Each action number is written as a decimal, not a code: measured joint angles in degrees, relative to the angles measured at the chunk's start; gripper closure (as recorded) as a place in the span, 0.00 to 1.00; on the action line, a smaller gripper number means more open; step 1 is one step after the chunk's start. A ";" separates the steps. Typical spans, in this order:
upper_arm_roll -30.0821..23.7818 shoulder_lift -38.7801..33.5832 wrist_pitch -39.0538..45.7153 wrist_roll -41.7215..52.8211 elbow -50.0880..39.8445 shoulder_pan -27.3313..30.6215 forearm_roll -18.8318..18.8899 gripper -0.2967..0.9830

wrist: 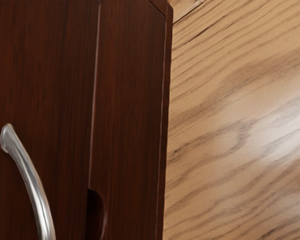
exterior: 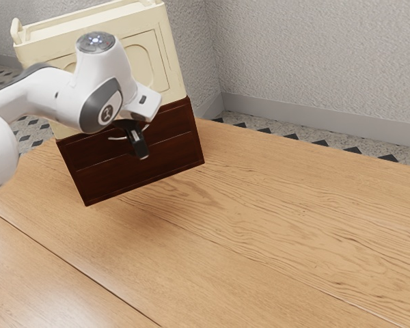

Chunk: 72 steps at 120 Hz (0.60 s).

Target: Pull the drawer handle with one arm to open the drawer

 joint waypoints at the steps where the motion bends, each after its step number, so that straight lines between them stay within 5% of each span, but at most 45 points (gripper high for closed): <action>1: 0.01 0.07 0.07 0.01 0.06 0.01 0.00 0.23; 72: 1.47 1.42 1.67 0.41 -0.26 -0.02 -0.44 0.23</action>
